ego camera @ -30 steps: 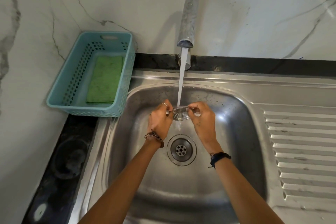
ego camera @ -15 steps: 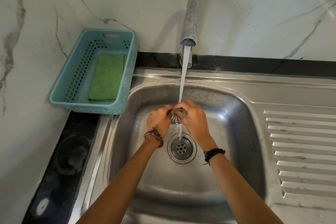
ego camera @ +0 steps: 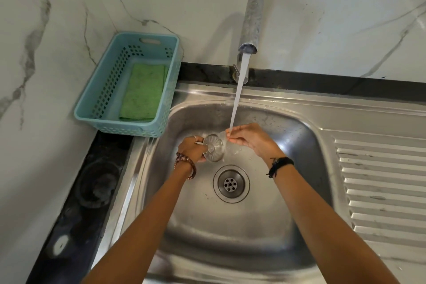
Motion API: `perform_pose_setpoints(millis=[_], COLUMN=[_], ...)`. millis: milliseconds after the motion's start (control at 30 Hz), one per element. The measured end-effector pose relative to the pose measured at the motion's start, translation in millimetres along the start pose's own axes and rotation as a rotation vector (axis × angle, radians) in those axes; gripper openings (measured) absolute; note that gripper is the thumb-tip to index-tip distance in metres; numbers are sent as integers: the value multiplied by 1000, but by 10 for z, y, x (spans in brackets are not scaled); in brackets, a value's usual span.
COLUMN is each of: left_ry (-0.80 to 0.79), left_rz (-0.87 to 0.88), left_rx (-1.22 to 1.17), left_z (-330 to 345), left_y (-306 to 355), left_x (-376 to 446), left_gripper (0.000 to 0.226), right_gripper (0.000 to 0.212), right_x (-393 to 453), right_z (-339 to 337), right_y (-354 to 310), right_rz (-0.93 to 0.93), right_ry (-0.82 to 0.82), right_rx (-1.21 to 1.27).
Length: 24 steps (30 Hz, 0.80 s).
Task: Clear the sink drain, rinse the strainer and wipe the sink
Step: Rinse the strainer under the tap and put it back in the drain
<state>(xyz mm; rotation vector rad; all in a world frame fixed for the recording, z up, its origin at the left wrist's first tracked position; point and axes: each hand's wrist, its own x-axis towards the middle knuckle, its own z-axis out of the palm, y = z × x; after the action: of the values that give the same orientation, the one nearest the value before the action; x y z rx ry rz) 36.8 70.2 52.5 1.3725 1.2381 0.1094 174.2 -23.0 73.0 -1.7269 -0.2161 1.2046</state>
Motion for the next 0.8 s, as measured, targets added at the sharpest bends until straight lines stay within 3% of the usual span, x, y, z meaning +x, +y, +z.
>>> perform_pose_setpoints(millis=[100, 233, 333, 433, 533, 800], left_ry=[-58, -38, -10, 14, -44, -156], left_rz=[35, 143, 212, 170, -4, -59], left_rx=[55, 197, 293, 232, 4, -181], left_z=[9, 44, 75, 91, 99, 163], left_y=[28, 15, -39, -60, -13, 169], left_x=[5, 6, -25, -36, -32, -69], left_gripper=[19, 25, 20, 22, 25, 26], right_gripper=[16, 24, 14, 17, 15, 14], right_x=[-64, -179, -200, -191, -201, -150], right_z=[-73, -118, -124, -168, -193, -213], right_y=[-10, -42, -43, -63, -294, -1059], right_rz=[-17, 80, 10, -316, -596, -834], right_ry=[-117, -316, -156, 175, 441, 466], right_rx=[-64, -593, -721, -727, -600, -345])
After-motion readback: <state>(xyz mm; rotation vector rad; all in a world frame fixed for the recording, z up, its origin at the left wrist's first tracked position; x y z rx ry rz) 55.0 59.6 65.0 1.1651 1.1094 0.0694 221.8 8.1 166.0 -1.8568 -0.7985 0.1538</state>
